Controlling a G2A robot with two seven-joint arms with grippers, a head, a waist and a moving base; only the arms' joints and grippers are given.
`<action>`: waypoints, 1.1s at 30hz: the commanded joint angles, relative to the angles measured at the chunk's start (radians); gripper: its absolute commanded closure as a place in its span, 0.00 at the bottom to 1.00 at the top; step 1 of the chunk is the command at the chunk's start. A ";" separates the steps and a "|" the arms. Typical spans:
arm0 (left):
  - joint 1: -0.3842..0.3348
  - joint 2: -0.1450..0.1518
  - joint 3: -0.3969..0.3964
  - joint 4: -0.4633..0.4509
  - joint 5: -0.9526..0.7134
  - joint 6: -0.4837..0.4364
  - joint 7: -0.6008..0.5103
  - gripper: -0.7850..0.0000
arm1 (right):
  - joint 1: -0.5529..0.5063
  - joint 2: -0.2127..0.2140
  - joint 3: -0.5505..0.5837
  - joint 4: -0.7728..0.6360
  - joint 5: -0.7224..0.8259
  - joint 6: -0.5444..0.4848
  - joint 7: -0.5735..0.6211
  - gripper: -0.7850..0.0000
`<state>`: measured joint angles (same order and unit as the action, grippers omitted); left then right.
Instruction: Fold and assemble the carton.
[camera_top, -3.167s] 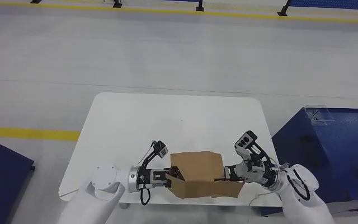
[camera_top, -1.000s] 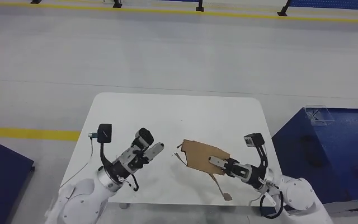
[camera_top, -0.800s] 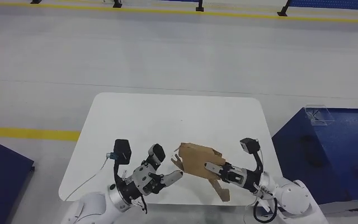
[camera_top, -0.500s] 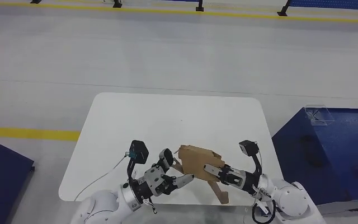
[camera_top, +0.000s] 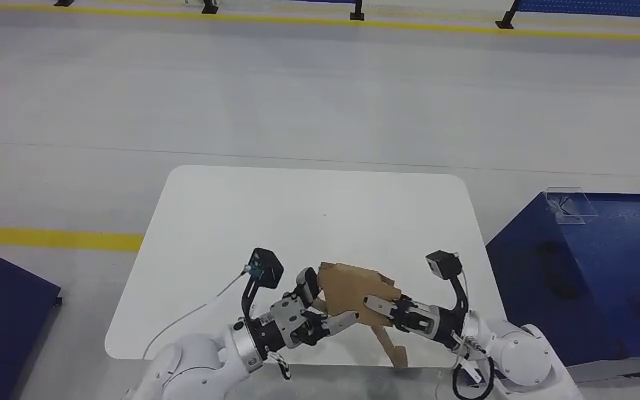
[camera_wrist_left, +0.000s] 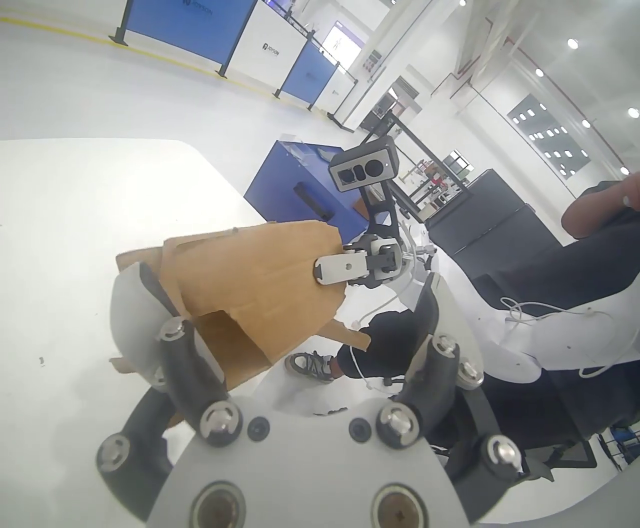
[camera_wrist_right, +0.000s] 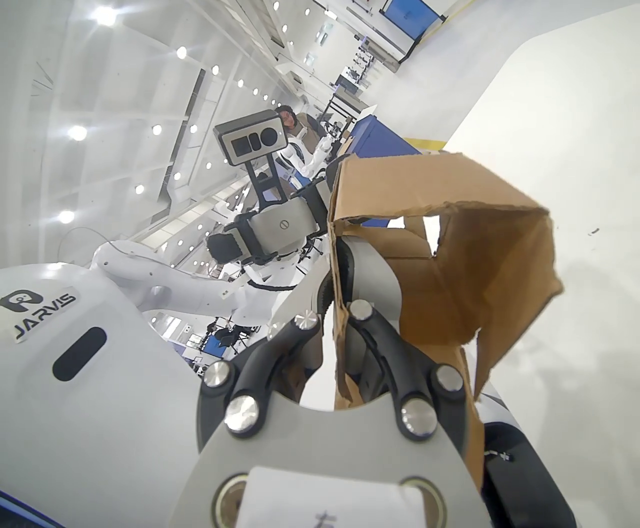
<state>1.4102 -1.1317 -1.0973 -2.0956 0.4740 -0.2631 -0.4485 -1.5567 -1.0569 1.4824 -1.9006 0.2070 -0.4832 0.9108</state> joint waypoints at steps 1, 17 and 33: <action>0.006 0.000 -0.001 -0.005 0.002 -0.004 0.004 0.00 | 0.002 0.001 -0.003 0.001 -0.001 0.001 -0.001 1.00; 0.048 0.005 -0.014 -0.041 0.000 -0.108 0.031 0.00 | 0.016 0.005 -0.052 0.017 -0.014 0.027 0.004 1.00; 0.208 0.018 -0.226 -0.115 -0.020 -0.164 0.271 0.00 | 0.146 0.009 -0.020 0.172 0.613 0.347 0.236 1.00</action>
<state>1.5873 -1.1153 -1.2908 -2.2075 0.4576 -0.4238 -0.2042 -1.4251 -1.0479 1.4597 -1.7463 0.7386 -0.1827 1.1009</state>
